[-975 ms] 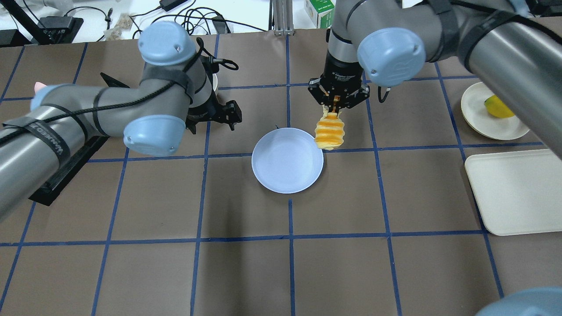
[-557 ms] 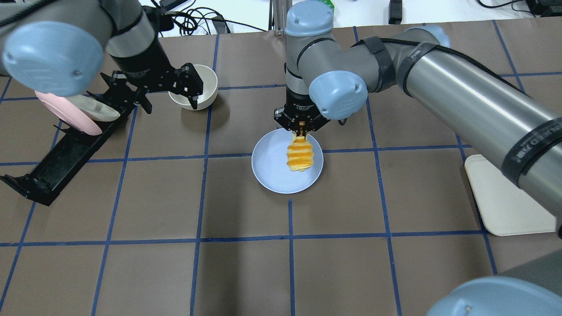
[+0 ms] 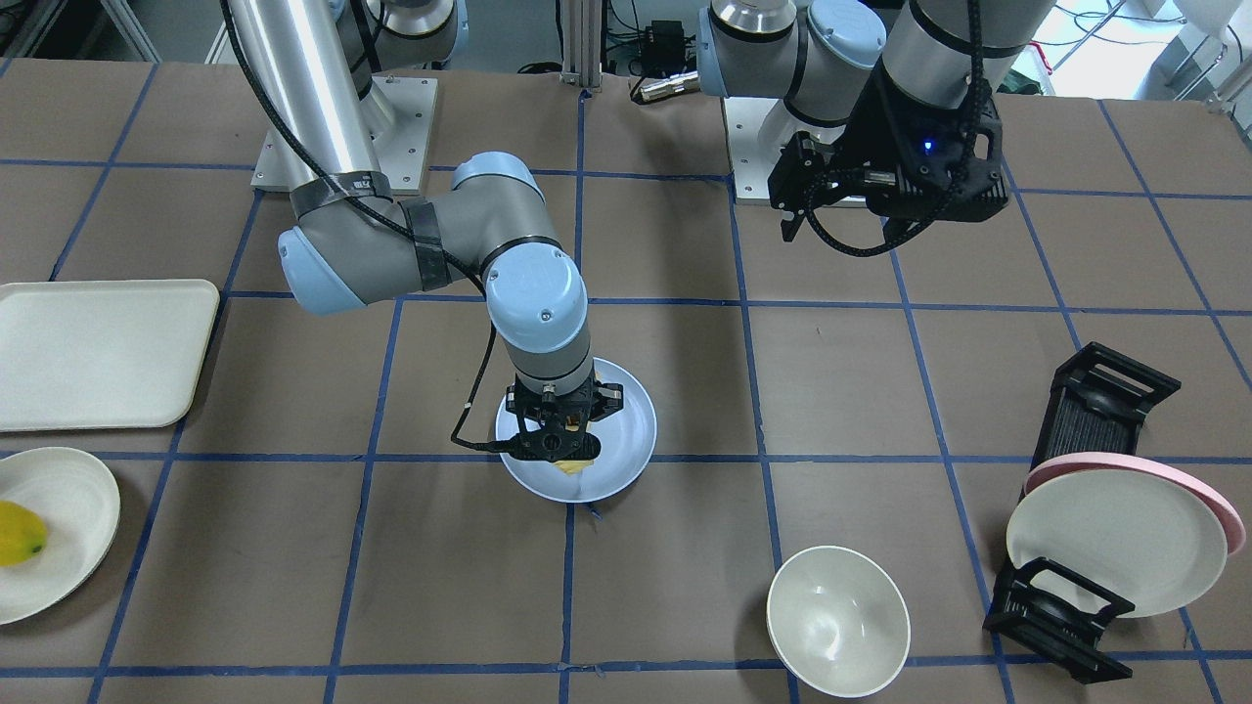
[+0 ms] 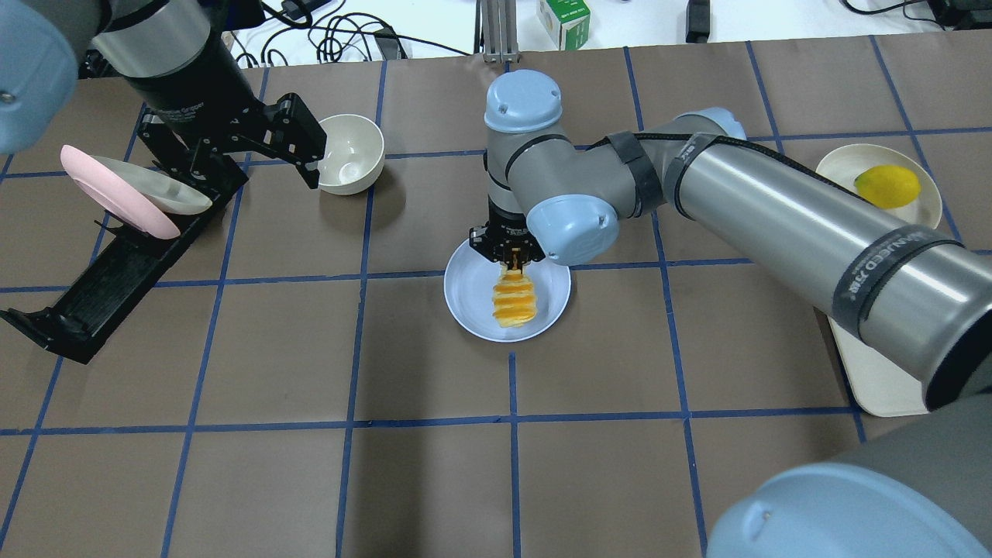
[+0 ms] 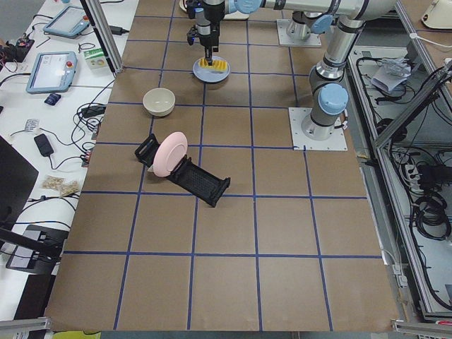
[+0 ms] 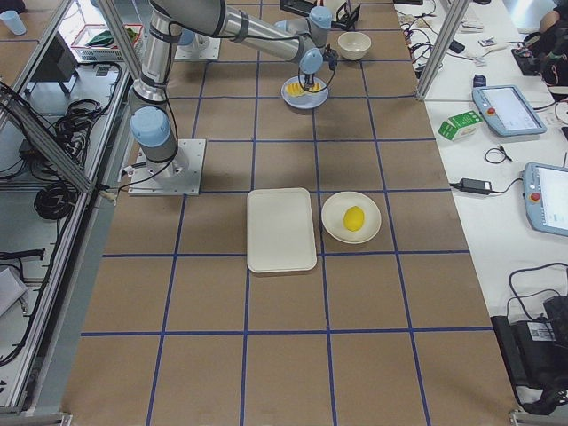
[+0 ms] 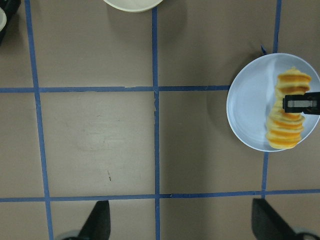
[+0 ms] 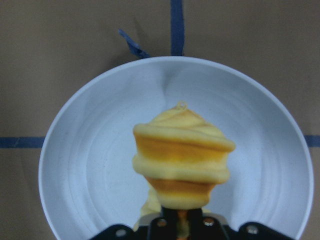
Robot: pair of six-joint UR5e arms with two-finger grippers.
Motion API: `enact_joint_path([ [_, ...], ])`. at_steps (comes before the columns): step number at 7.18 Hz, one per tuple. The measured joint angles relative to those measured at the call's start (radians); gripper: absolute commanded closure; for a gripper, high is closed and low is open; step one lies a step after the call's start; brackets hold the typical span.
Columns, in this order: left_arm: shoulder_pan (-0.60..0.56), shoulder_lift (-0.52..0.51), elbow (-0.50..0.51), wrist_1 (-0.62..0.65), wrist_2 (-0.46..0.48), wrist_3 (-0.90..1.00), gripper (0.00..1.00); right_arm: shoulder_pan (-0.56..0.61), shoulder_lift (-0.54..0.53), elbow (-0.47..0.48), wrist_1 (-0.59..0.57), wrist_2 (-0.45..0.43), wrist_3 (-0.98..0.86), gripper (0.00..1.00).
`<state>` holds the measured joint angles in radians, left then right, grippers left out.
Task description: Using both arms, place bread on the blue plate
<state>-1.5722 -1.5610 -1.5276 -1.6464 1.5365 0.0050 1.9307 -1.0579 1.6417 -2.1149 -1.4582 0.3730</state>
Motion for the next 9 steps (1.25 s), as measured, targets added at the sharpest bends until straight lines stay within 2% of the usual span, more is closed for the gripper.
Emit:
enact_joint_path([
  [2,0.007,0.028,-0.013,0.024,0.068,0.049,0.0,0.0,0.007,0.007,-0.015,0.02,0.007,0.17],
  [3,0.012,0.034,-0.01,0.025,0.088,0.094,0.0,0.0,0.005,0.008,-0.013,0.023,0.008,0.06],
  [7,0.041,0.031,-0.004,0.03,0.048,0.139,0.0,-0.01,-0.024,-0.004,-0.004,0.018,0.007,0.0],
  [9,0.061,0.042,-0.003,0.029,0.036,0.125,0.0,-0.081,-0.124,-0.011,0.096,-0.007,-0.037,0.0],
])
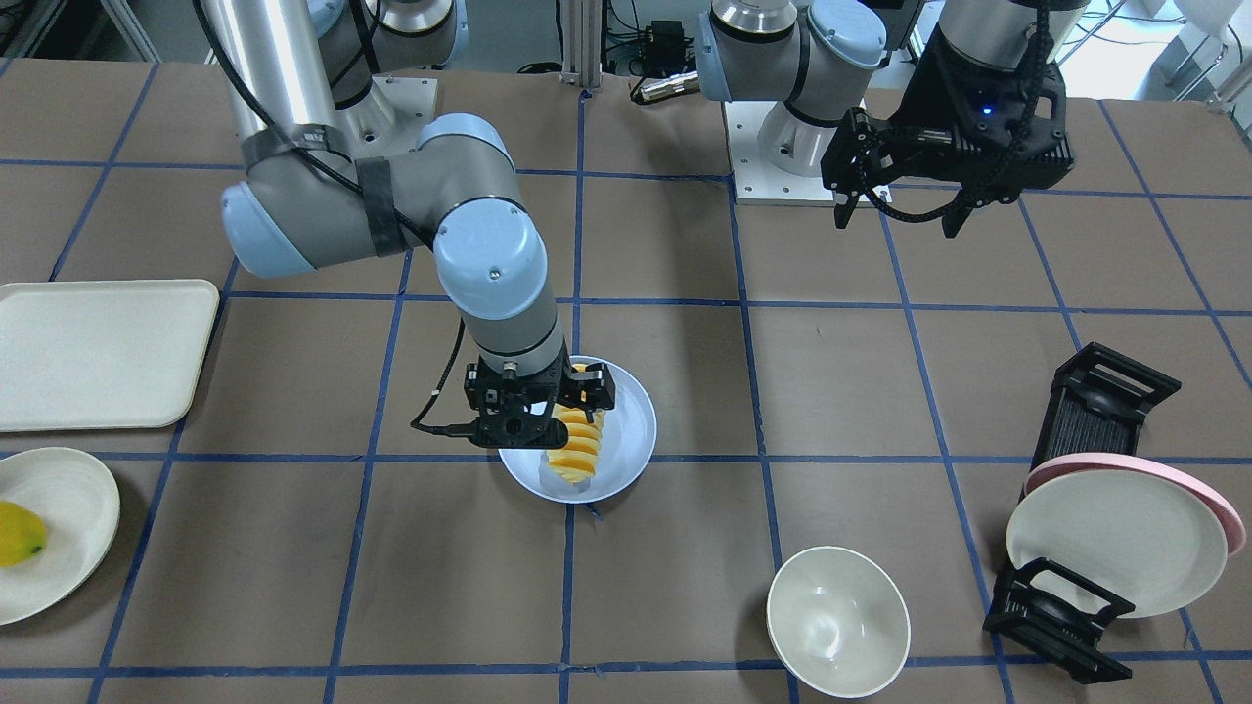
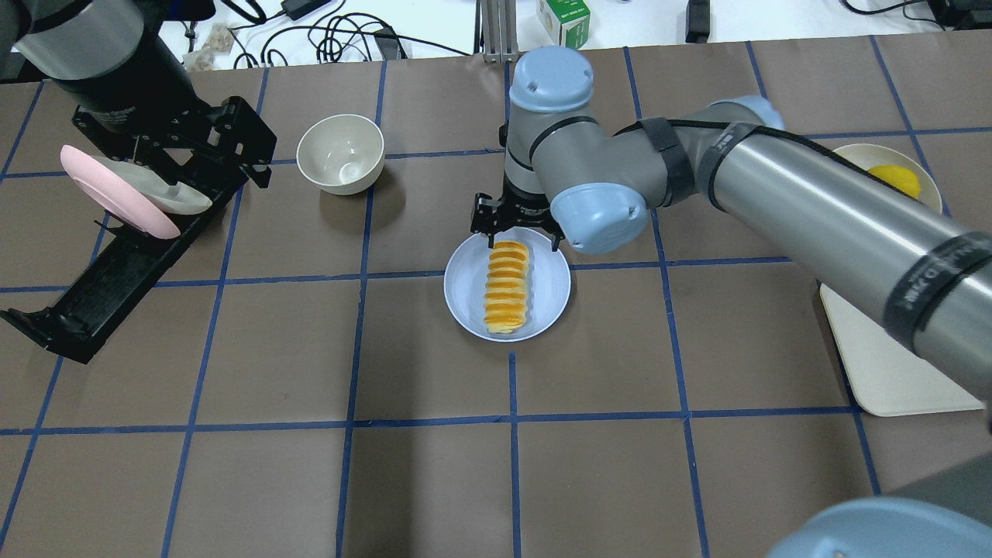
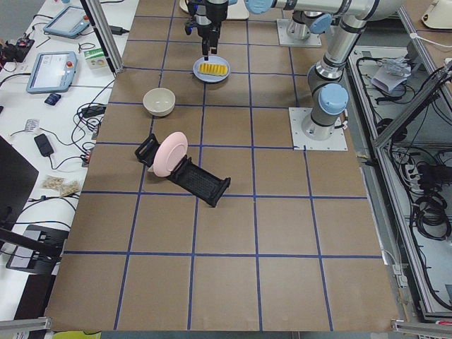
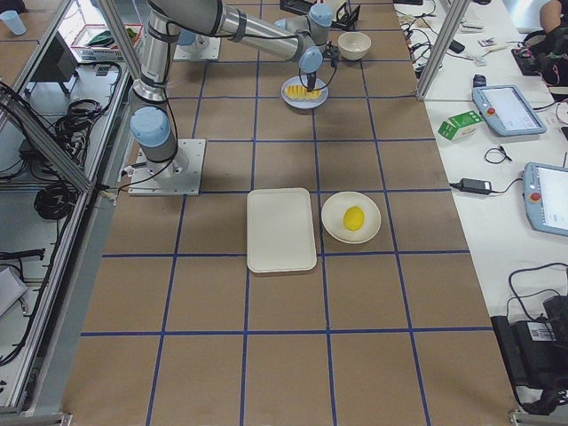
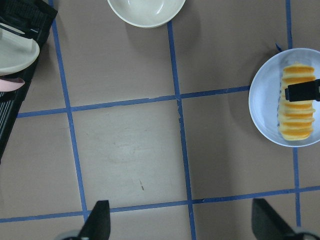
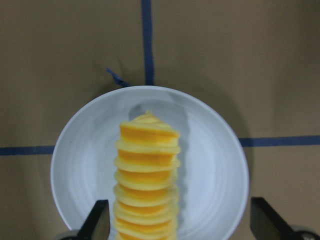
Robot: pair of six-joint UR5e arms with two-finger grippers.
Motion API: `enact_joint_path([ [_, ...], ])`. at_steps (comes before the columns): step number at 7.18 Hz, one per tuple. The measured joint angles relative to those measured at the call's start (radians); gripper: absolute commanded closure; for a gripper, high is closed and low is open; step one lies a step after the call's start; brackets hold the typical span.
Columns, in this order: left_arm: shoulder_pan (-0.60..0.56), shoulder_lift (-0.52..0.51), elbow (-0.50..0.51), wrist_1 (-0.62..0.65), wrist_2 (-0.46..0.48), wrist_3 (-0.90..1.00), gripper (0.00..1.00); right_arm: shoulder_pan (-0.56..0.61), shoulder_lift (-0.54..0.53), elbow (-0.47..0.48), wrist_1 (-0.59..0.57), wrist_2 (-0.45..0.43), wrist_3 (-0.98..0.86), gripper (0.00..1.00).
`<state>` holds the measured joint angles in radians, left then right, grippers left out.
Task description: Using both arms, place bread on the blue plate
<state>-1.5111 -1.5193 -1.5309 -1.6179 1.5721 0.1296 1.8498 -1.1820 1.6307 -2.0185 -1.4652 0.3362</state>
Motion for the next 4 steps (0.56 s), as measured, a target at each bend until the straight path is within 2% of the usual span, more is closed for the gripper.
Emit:
enact_joint_path([
  [4,0.011,-0.004,0.001,-0.008,-0.004,-0.045,0.0,-0.228,-0.29,-0.002,0.321,-0.054,-0.194,0.0],
])
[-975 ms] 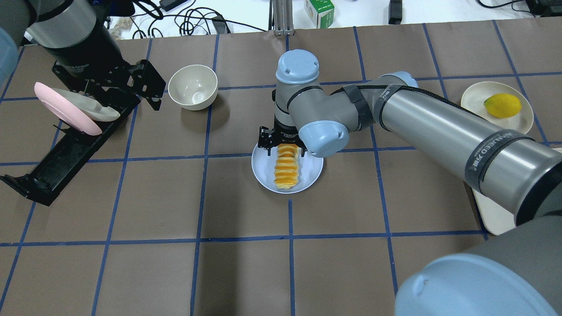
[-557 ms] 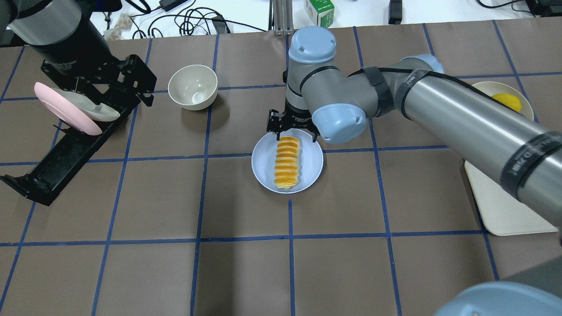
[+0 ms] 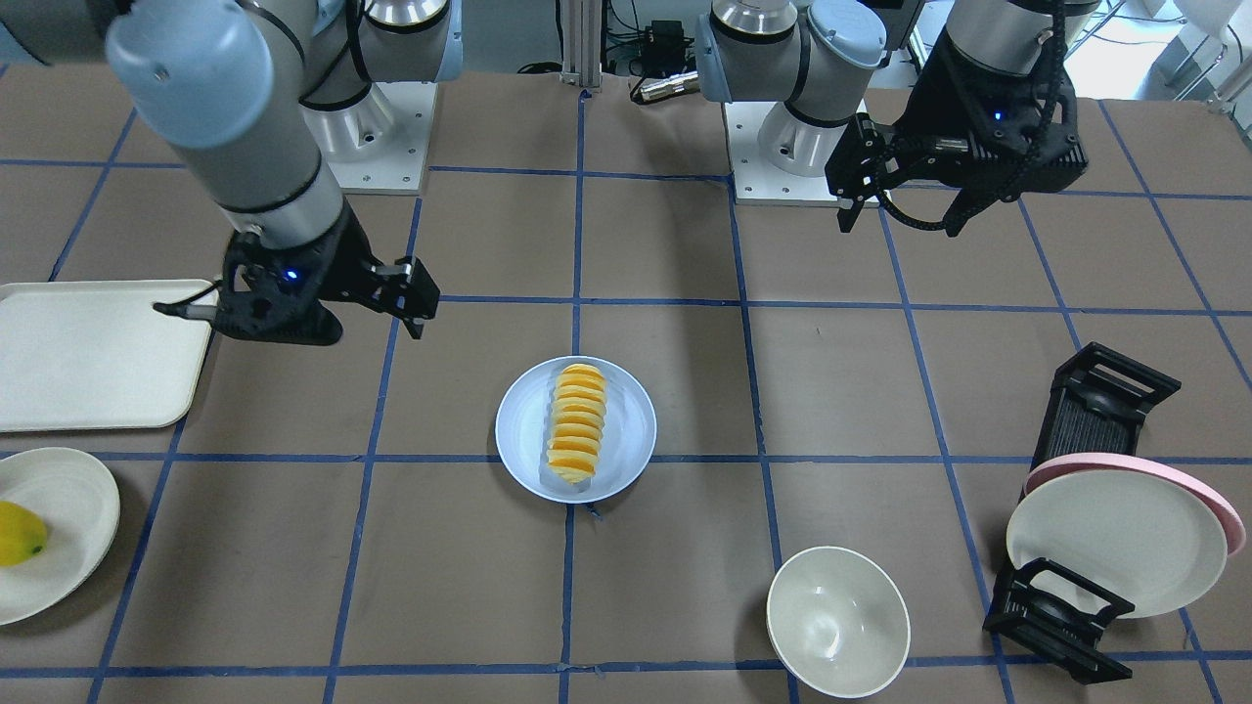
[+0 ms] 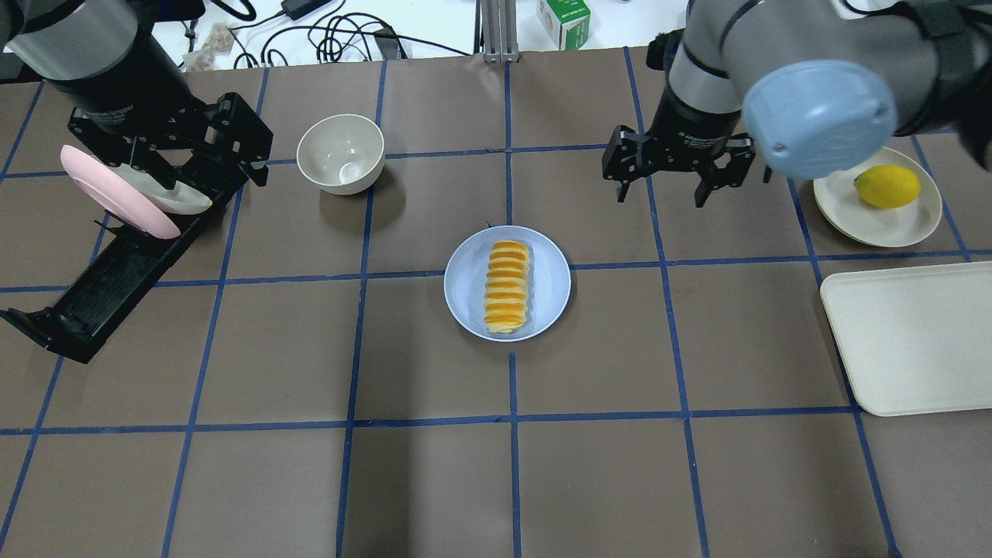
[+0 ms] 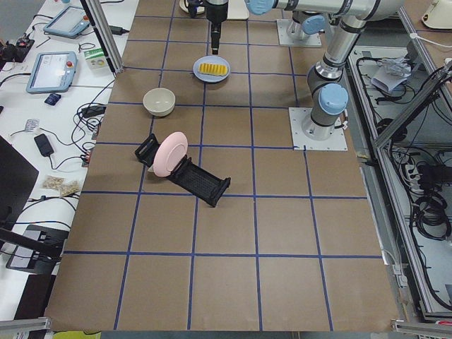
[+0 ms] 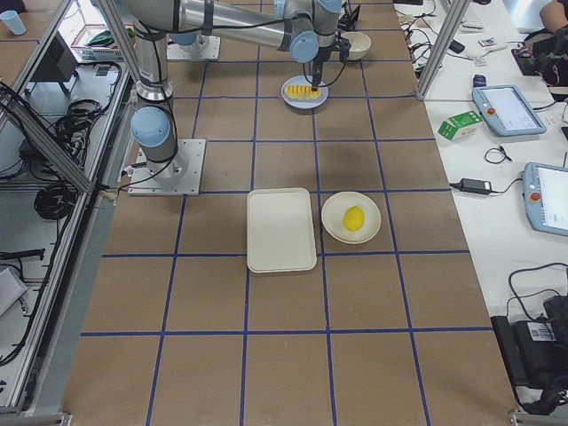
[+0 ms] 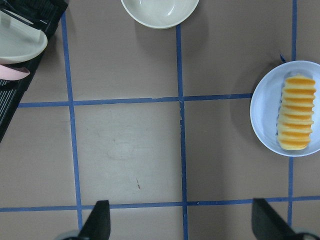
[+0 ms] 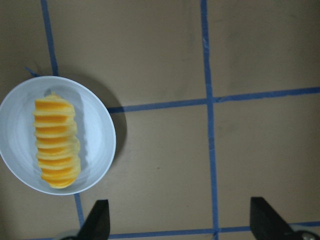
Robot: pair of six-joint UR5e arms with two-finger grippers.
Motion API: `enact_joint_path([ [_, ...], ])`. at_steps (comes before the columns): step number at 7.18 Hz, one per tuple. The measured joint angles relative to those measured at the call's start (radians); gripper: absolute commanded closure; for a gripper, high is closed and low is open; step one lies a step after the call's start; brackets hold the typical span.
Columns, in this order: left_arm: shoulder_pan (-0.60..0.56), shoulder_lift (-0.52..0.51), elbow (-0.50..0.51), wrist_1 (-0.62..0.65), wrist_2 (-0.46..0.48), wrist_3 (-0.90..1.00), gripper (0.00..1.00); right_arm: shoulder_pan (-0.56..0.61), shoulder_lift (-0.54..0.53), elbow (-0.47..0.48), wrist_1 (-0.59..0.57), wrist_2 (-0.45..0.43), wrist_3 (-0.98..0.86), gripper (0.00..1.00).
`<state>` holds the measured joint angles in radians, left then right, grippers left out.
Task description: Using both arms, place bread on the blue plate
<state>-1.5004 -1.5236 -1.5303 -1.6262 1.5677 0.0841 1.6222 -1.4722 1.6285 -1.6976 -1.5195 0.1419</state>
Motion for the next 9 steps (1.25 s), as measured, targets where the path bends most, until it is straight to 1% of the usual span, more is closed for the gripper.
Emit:
enact_joint_path([
  [2,0.004,-0.001,0.001,-0.001,0.003,0.001,0.0,-0.033,-0.105,-0.001,0.11,-0.038,-0.036,0.0],
  [3,0.003,-0.003,0.001,0.0,0.0,0.001,0.0,-0.04,-0.126,0.0,0.133,-0.04,-0.034,0.0],
  [9,-0.004,-0.009,-0.013,0.005,0.0,-0.018,0.0,-0.071,-0.135,0.014,0.154,-0.038,-0.041,0.0],
])
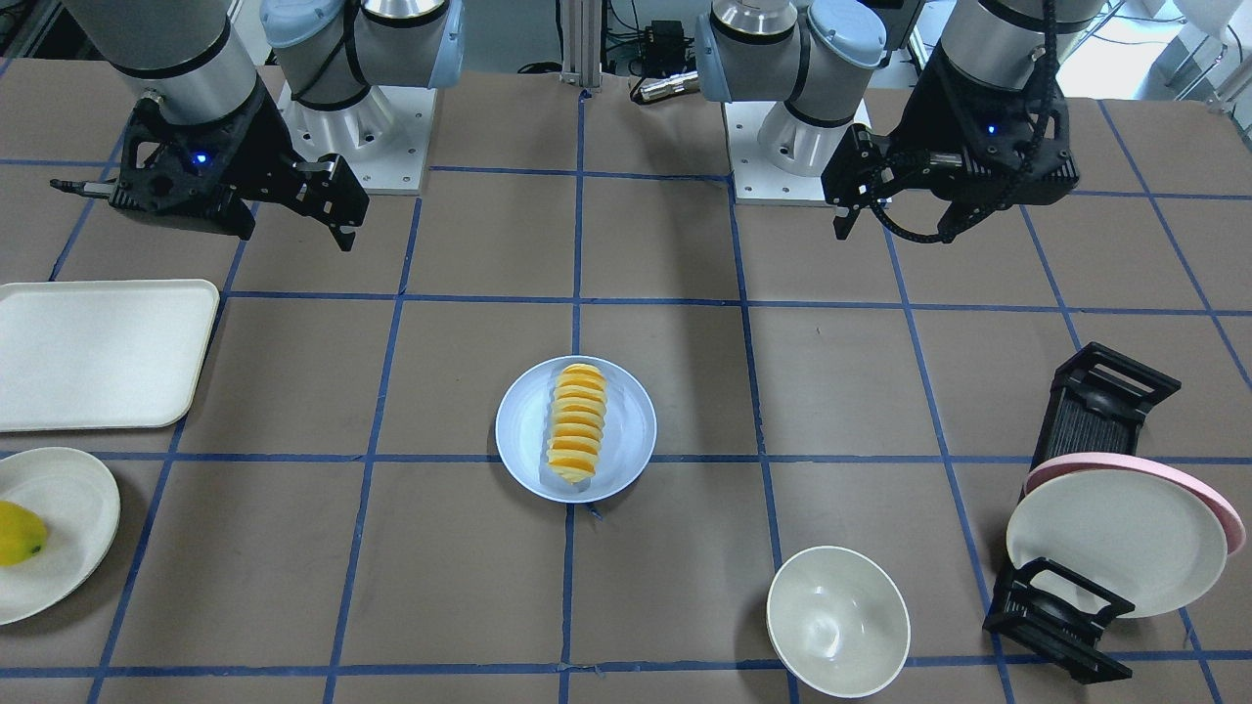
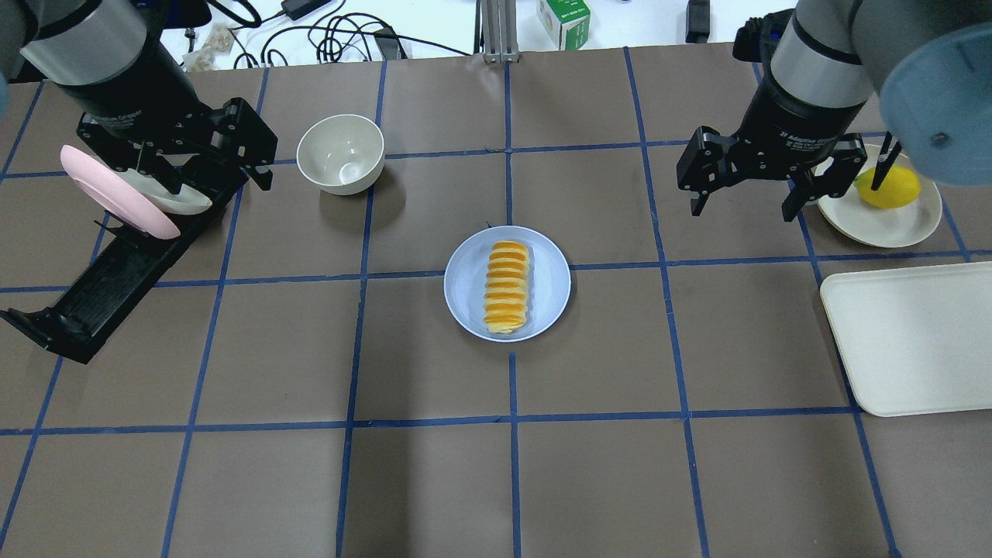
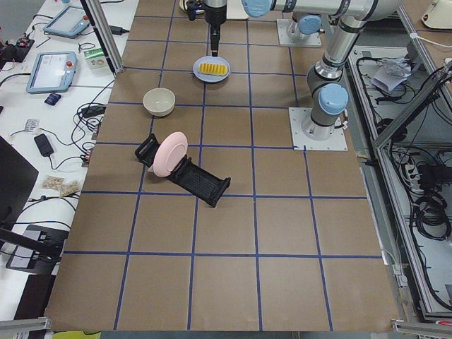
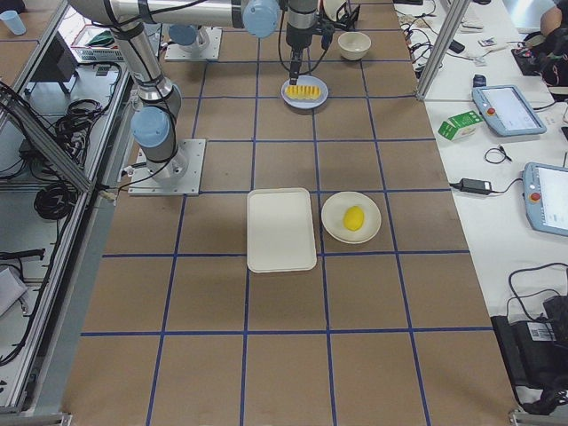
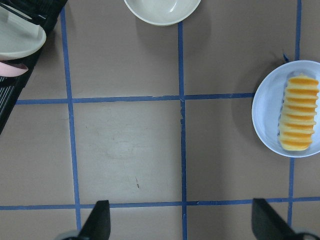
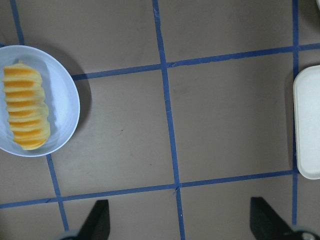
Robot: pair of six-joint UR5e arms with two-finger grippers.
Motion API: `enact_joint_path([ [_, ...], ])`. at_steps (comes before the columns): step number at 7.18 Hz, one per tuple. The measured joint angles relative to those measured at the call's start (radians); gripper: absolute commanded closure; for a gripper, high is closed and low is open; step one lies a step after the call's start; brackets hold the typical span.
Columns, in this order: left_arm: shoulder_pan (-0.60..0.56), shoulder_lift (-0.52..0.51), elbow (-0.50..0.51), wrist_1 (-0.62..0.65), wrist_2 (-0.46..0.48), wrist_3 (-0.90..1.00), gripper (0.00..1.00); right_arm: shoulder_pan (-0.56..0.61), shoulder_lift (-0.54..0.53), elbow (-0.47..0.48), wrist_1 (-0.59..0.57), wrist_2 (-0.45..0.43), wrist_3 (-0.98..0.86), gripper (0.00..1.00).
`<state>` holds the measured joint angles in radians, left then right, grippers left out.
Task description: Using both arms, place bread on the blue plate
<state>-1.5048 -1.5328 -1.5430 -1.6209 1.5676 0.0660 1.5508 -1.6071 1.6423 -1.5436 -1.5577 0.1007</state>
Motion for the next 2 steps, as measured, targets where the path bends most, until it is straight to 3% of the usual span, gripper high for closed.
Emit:
enact_joint_path([
  [2,-0.002,0.0,-0.005,0.001,0.001,-0.025,0.0,-0.001,-0.002,0.0,-0.002,0.001,0.005,0.0],
])
